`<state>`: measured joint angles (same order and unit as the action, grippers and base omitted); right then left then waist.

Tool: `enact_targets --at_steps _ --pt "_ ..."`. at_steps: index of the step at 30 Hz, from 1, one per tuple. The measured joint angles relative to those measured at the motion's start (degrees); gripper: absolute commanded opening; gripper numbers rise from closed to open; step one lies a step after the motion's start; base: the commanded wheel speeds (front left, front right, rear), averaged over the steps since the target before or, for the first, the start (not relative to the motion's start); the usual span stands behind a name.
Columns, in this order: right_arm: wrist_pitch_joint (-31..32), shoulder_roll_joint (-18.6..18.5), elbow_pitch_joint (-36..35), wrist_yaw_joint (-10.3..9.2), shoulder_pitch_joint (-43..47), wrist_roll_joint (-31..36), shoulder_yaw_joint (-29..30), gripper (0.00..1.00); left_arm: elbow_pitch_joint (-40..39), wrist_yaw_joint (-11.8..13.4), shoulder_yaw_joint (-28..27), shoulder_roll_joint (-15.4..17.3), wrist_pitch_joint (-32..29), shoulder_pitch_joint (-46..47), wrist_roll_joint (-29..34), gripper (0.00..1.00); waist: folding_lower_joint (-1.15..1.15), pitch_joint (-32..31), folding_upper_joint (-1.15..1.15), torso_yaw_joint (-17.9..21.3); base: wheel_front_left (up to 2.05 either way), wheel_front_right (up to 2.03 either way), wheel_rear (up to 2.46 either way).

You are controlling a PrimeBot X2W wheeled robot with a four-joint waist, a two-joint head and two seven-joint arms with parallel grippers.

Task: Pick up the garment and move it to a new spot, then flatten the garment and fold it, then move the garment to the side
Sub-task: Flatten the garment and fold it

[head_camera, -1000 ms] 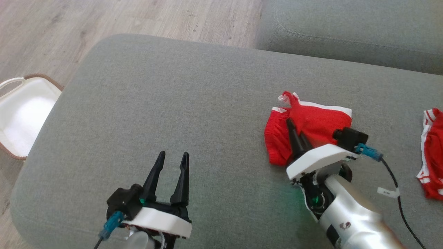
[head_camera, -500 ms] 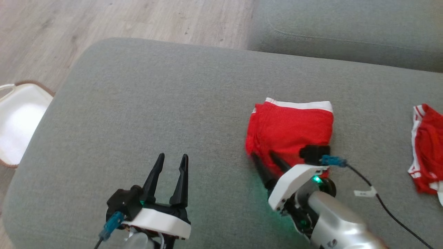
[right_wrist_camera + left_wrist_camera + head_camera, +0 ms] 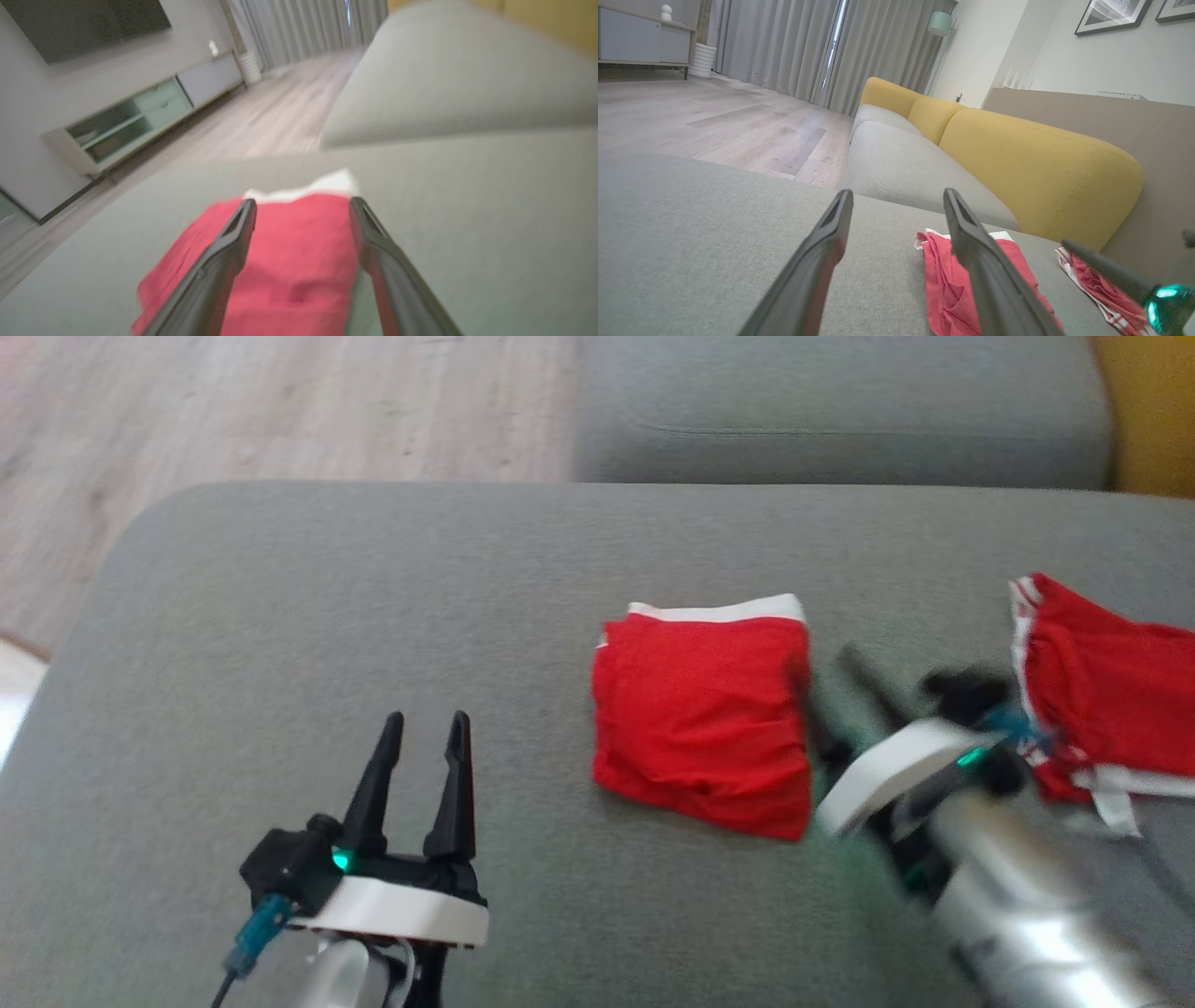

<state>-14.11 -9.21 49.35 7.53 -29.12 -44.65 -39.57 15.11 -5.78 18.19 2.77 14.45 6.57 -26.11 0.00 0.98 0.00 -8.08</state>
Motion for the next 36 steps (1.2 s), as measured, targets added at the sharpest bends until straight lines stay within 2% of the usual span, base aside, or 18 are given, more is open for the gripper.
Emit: enact_targets --at_steps 3,4,7,9,13,22,23,24,25,30,36 --pt "-0.1 -2.4 -7.2 0.00 0.5 8.9 11.7 1.00 -1.6 0.2 -1.2 0.0 0.0 0.0 0.5 1.00 0.00 -0.1 0.00 2.0 0.00 0.00 0.00" --pt "-0.3 -2.5 -13.1 0.00 2.3 15.7 19.8 1.00 -2.4 0.2 -1.7 0.0 0.0 0.0 0.5 1.00 0.00 0.0 0.00 3.3 0.00 0.00 0.00" --pt "-0.3 -0.3 -21.0 0.00 9.3 26.0 29.9 1.00 -2.7 0.2 -1.7 0.0 0.0 0.0 0.5 1.00 0.00 0.2 0.00 4.9 0.00 0.00 0.00" --pt "-0.3 2.1 -24.2 0.00 15.4 30.9 34.0 1.00 -2.9 0.2 -1.7 0.0 0.0 0.0 0.5 1.00 0.00 0.5 0.00 5.8 0.00 0.00 0.00" --pt "-0.3 5.7 -27.5 0.00 23.6 34.7 37.4 1.00 -2.9 0.2 -1.6 0.0 0.0 0.0 0.5 1.00 0.00 0.9 0.00 6.6 0.00 0.00 0.00" --pt "-0.2 6.4 -30.9 0.00 23.5 36.2 38.0 1.00 -2.9 -0.1 0.5 0.0 0.0 0.0 0.3 1.00 0.00 2.5 0.00 4.1 0.00 0.00 0.00" --pt "0.0 6.4 -31.0 0.00 23.3 36.2 37.8 0.86 -2.9 -0.2 0.7 0.0 0.0 0.0 0.3 1.00 0.00 2.8 0.00 3.5 0.00 0.00 0.00" --pt "0.1 6.4 -31.0 0.00 22.7 36.4 37.7 0.06 -2.9 -0.3 1.0 0.0 0.0 0.1 0.3 1.00 0.00 3.2 0.00 2.9 0.00 0.00 0.00" --pt "0.1 6.4 -31.0 0.00 22.0 36.9 37.5 0.00 -2.9 -0.3 1.2 0.0 0.0 0.1 0.2 1.00 0.00 3.7 0.00 2.4 0.00 0.00 0.00" --pt "1.1 6.4 -29.2 0.00 15.9 39.4 35.6 0.00 -2.9 -0.3 2.5 0.0 0.0 0.7 -0.2 1.00 -0.01 6.4 0.00 -0.8 0.00 0.00 0.00" --pt "3.6 6.3 -18.7 0.00 7.4 40.0 34.3 0.00 -2.9 -0.3 4.0 0.0 0.0 3.2 -0.9 1.00 -0.01 9.7 0.00 -4.7 0.00 0.00 0.00"
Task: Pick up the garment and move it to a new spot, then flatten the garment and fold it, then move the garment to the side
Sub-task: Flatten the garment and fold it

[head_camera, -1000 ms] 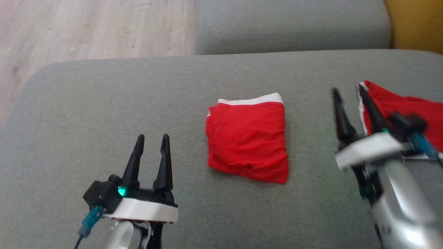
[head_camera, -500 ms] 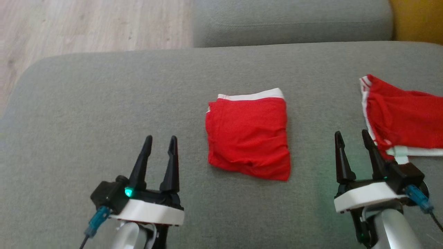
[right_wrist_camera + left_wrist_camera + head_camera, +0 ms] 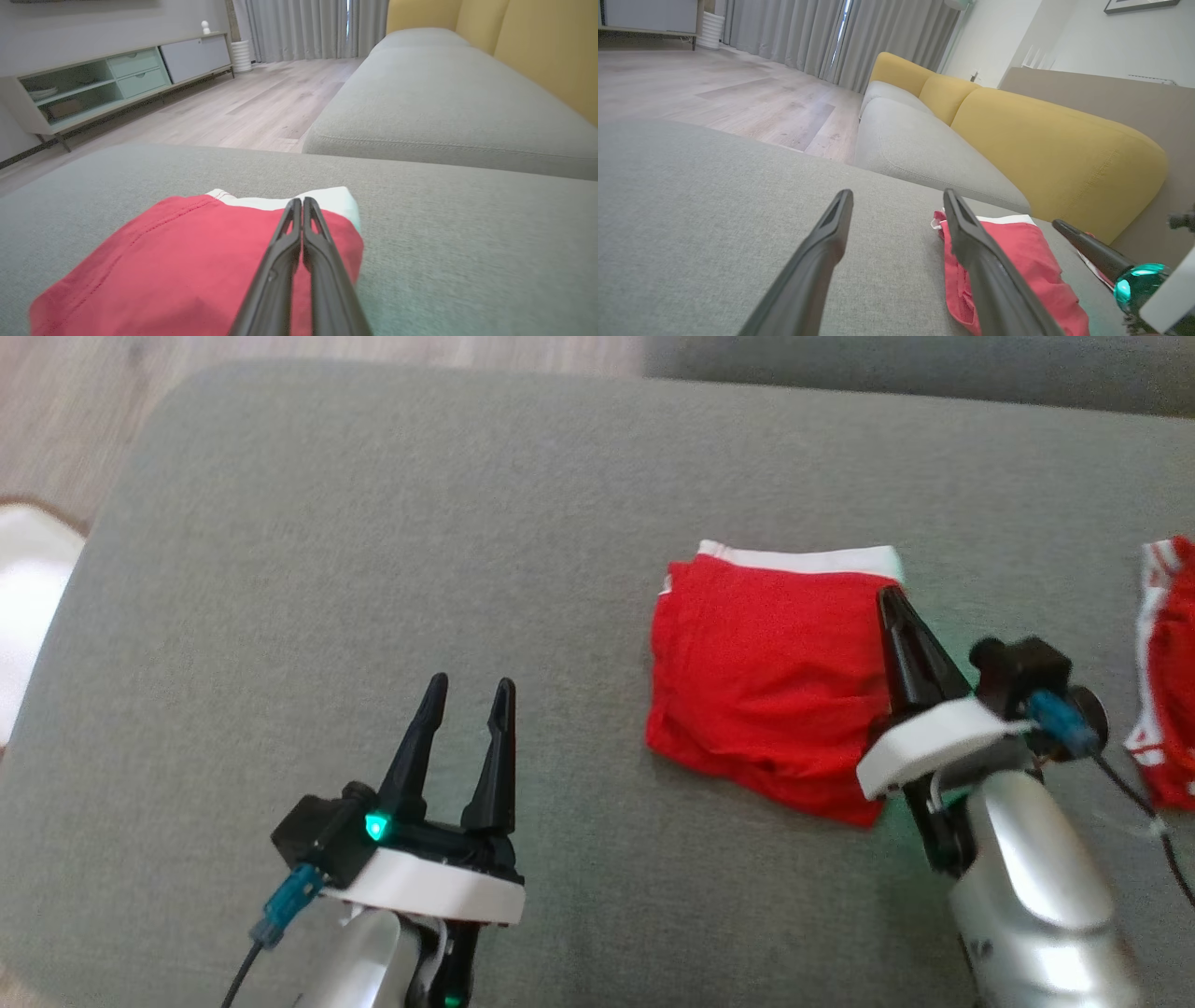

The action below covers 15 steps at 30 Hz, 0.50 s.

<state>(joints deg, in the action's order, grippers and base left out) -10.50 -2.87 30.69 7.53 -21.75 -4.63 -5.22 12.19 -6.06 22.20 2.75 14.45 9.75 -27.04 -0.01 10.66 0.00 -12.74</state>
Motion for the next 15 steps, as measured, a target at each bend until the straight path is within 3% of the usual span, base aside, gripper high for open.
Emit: enact_targets --at_steps 6,11,15 --pt "0.2 -1.6 14.0 0.00 -8.8 0.2 3.2 0.00 0.0 0.2 1.1 0.0 0.0 1.0 -0.7 1.00 0.00 2.6 0.00 -3.0 0.00 0.00 0.00" --pt "1.2 -1.6 22.2 0.00 -12.4 2.4 3.5 0.00 0.0 0.6 1.4 0.0 0.0 1.1 -0.8 1.00 0.00 3.5 0.00 -3.4 0.00 0.00 0.00" --pt "-1.7 -1.5 24.9 0.00 -14.7 2.0 1.4 0.00 0.2 0.8 1.7 0.0 0.0 1.9 -1.2 1.00 0.01 3.1 0.00 -3.1 0.00 0.00 0.00"
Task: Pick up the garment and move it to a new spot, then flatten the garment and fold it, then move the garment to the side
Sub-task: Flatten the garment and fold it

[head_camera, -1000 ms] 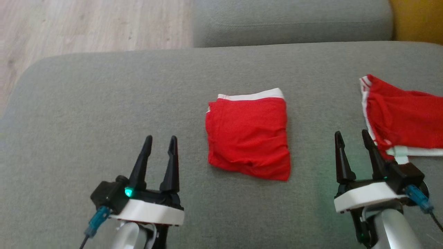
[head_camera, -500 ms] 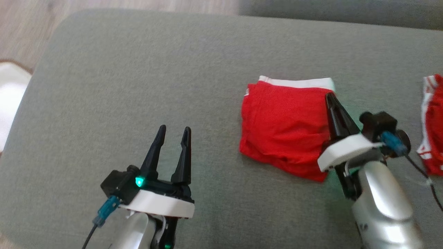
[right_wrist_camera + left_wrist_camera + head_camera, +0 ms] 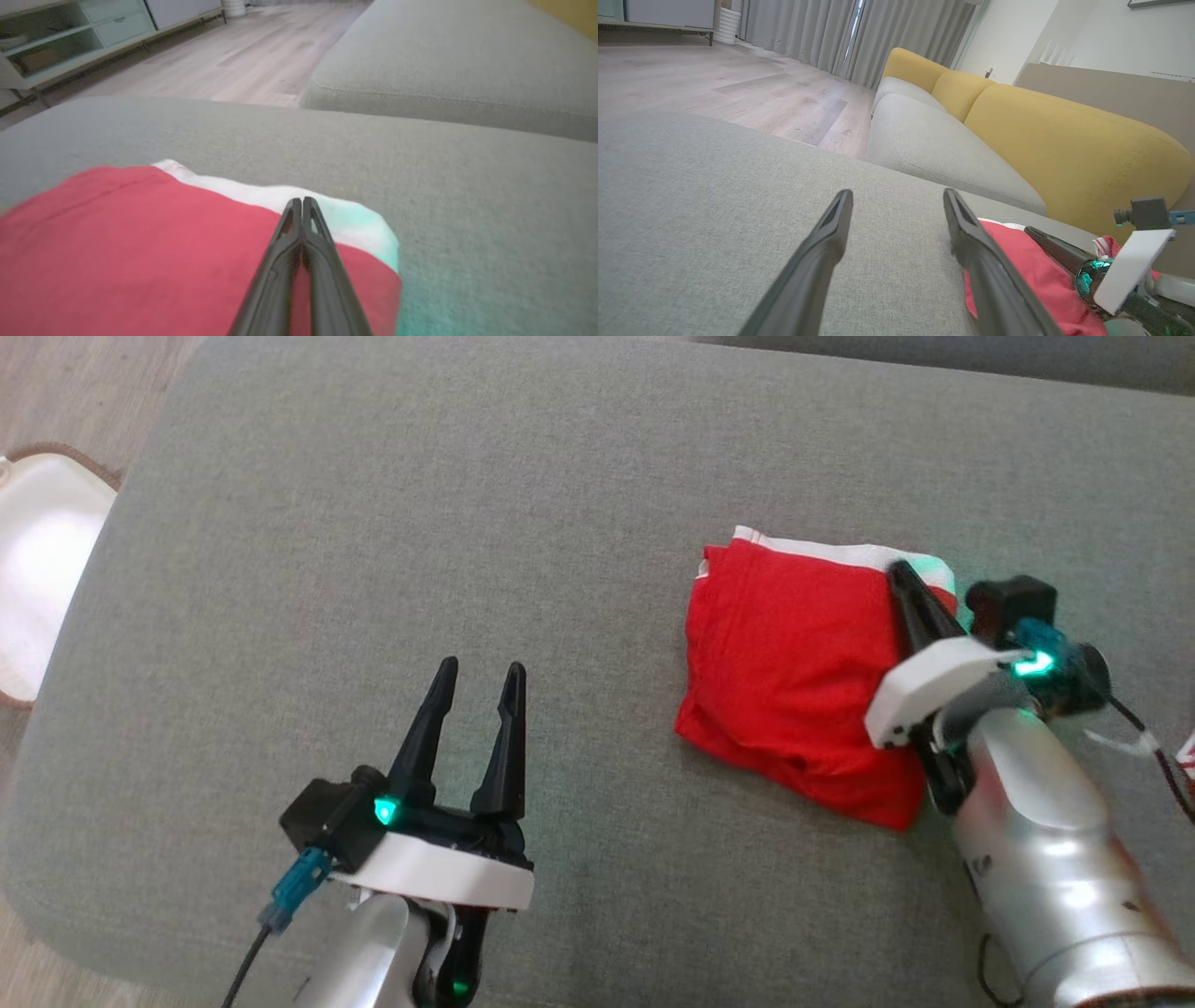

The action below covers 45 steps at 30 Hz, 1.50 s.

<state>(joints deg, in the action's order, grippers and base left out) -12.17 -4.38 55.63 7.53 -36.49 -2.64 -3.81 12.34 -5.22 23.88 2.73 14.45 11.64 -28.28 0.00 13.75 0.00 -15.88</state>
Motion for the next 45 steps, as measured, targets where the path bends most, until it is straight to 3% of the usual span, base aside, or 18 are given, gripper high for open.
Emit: enact_targets --at_steps 3,7,12,18,23,27,32,38,45 --pt "-1.3 0.1 -0.6 0.00 -1.3 -1.8 -4.6 0.00 0.2 0.2 0.0 0.0 0.0 0.1 0.0 1.00 0.01 -0.6 0.00 0.4 0.00 0.00 0.00" --pt "-1.8 0.2 -4.7 0.00 -1.1 -11.2 -17.6 0.00 0.3 0.2 -0.1 0.0 0.0 0.0 0.0 1.00 0.01 -1.4 0.00 0.8 0.00 0.00 0.00" --pt "0.4 0.5 -4.6 0.00 1.2 -16.6 -28.7 0.00 0.3 0.2 0.0 0.0 0.0 0.0 0.0 1.00 0.01 -1.8 0.00 0.8 0.00 0.00 0.00" --pt "5.1 0.4 -3.7 0.00 1.8 -22.3 -37.2 0.00 0.4 0.2 -0.2 0.0 0.0 0.0 0.0 1.00 0.01 -2.1 0.00 0.9 0.00 0.00 0.00" --pt "3.7 0.5 -3.3 0.00 1.8 -25.4 -39.9 0.00 0.7 0.2 -1.6 0.0 0.0 -0.2 0.1 1.00 0.01 -2.9 0.00 2.3 0.00 0.00 0.00" --pt "-0.2 0.5 -2.0 0.00 1.7 -26.4 -36.8 0.00 0.5 0.2 -1.9 0.0 0.0 -0.3 0.5 1.00 0.01 -3.9 0.00 3.9 0.00 0.00 0.00" --pt "-2.0 -1.1 -3.9 0.00 0.9 -25.0 -27.8 0.00 0.0 0.2 -3.5 0.0 0.0 -0.6 1.2 1.00 0.01 -5.4 0.00 6.6 0.00 0.00 0.00" --pt "-2.2 -3.2 -17.4 0.00 5.6 -15.7 -9.5 0.00 -1.2 0.2 -5.6 0.0 0.0 -1.9 2.1 1.00 0.01 -7.2 0.00 10.0 0.00 0.00 0.00" --pt "-2.2 0.5 -31.3 0.00 23.4 -6.6 3.9 0.00 -1.6 0.1 -7.4 0.0 0.0 -2.9 2.7 1.00 0.01 -9.6 0.00 13.8 0.00 0.00 0.00"
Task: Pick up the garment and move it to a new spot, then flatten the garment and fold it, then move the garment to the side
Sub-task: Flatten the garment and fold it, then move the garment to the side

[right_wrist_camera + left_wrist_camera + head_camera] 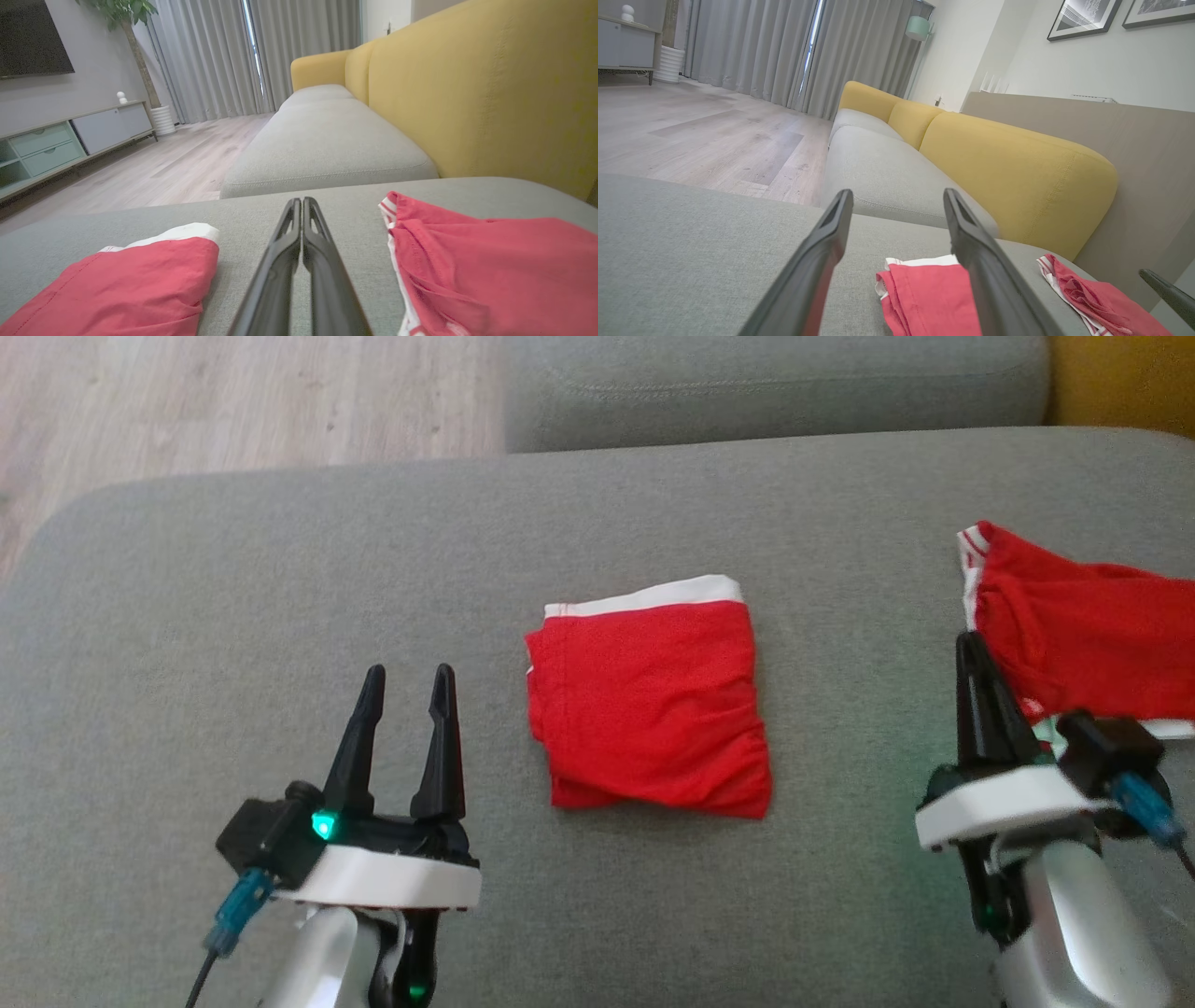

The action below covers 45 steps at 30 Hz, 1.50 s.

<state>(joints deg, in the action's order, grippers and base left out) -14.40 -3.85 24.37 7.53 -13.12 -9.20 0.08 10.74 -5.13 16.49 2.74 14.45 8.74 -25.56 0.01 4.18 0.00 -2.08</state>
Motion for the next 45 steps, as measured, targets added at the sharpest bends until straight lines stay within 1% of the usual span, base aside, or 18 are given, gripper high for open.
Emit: enact_targets --at_steps 1,4,9,24,29,34,39,42,45 --pt "0.0 0.2 -1.5 0.00 1.1 0.6 0.5 1.00 0.0 0.0 -0.1 0.0 0.0 -0.1 0.0 1.00 0.00 -0.3 0.00 0.3 0.00 0.00 0.00" --pt "0.0 0.7 -4.8 0.00 4.1 1.2 1.5 1.00 -0.1 -0.4 -0.3 0.0 0.0 -1.5 0.0 1.00 0.00 -1.2 0.00 1.1 0.00 0.00 0.00" --pt "0.0 1.1 -6.8 0.00 8.4 -1.5 1.4 1.00 -0.1 -0.5 -1.0 0.0 0.0 -3.6 0.4 1.00 0.00 -1.8 0.00 1.6 0.00 0.00 0.00" --pt "0.0 1.2 -7.4 0.00 9.0 -1.7 1.1 1.00 -0.5 -0.8 -1.1 0.0 0.0 -3.5 0.7 1.00 0.00 -1.4 0.00 0.5 0.00 0.00 0.00" --pt "0.5 1.2 -5.5 0.00 8.1 -0.6 0.2 1.00 -0.7 -0.9 0.2 0.0 0.0 -3.2 0.9 1.00 -0.01 0.3 0.00 -0.5 0.00 0.00 0.00" --pt "3.1 1.2 -2.6 0.00 2.8 -0.1 -1.3 1.00 -0.7 -0.9 1.6 0.0 0.0 -2.3 0.9 1.00 -0.01 2.6 0.00 -2.4 0.00 0.00 0.00" --pt "6.1 1.1 2.8 0.00 -1.9 -0.7 -3.7 1.00 -0.5 -0.9 2.5 0.0 0.0 -0.4 0.9 1.00 -0.02 4.5 0.00 -5.3 0.00 0.00 0.00" --pt "8.3 1.1 6.4 0.00 -3.1 -5.3 -5.6 1.00 -0.1 -0.9 3.0 0.0 0.0 -0.3 0.7 1.00 -0.02 5.3 0.00 -7.1 0.00 0.00 0.00" --pt "10.2 1.1 9.3 0.00 -4.4 -7.5 -7.1 1.00 0.0 -0.9 3.6 0.0 0.0 -0.2 0.1 1.00 -0.01 6.0 0.00 -8.9 0.00 0.00 0.00"
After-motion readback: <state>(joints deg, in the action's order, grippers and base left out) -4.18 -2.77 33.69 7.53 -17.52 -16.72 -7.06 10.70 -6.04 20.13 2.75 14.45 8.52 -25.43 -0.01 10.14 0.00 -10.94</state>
